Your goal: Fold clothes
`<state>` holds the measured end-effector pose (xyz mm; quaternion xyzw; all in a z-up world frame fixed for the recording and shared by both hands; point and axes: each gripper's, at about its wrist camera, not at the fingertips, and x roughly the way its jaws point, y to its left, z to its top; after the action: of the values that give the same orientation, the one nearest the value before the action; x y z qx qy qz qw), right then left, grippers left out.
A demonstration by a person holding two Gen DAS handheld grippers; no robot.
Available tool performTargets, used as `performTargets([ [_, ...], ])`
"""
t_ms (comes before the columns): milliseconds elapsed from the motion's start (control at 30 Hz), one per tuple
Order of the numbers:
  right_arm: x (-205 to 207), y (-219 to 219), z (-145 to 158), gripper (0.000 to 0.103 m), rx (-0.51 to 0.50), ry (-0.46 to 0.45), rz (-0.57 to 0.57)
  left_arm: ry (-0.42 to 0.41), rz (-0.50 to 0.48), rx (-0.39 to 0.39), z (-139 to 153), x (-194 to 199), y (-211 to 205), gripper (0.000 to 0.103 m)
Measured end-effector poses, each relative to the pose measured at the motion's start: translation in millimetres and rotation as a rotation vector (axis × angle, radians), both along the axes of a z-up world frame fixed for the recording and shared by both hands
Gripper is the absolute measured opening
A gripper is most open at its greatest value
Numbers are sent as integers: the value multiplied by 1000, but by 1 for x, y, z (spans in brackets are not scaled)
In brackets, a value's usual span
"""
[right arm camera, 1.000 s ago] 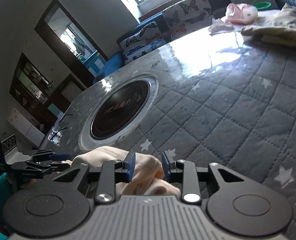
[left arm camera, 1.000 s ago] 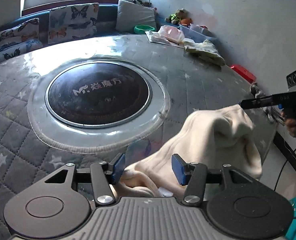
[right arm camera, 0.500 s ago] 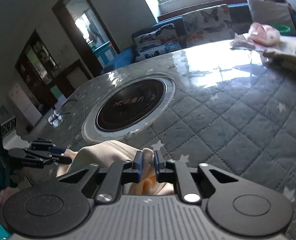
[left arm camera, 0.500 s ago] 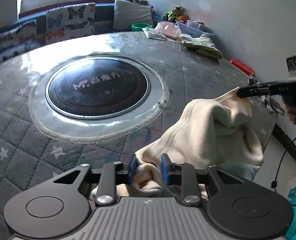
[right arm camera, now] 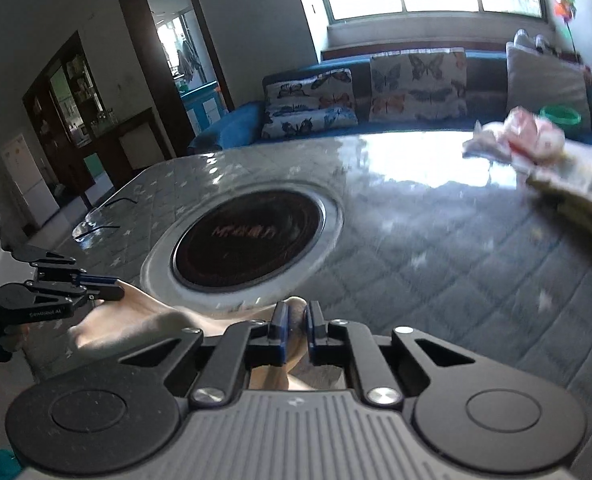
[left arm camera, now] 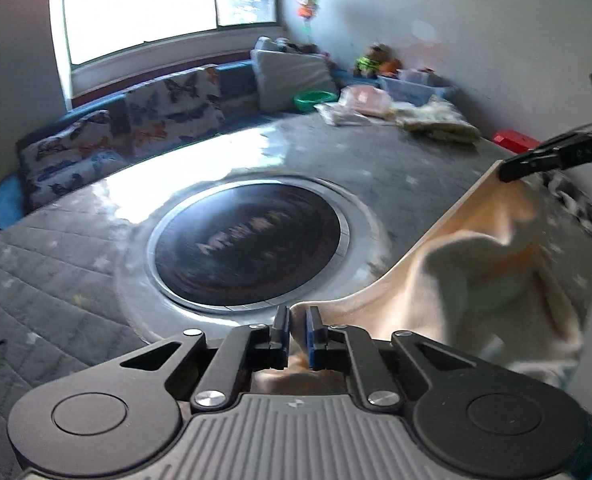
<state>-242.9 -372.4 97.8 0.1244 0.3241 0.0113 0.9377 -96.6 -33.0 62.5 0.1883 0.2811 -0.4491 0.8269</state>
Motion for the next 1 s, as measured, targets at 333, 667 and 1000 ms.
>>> performTargets([
  [333,86,-5,14,7,-85,-3,-20,-86,179,-39,12,77,-17,8],
  [667,178,-16,-17,7,-78,56,-93,-72,292,46,-12,161,-49,8],
  [1000,225,-25,-54,9,-85,124,-137,-7,383,92,-38,201,-47,9],
])
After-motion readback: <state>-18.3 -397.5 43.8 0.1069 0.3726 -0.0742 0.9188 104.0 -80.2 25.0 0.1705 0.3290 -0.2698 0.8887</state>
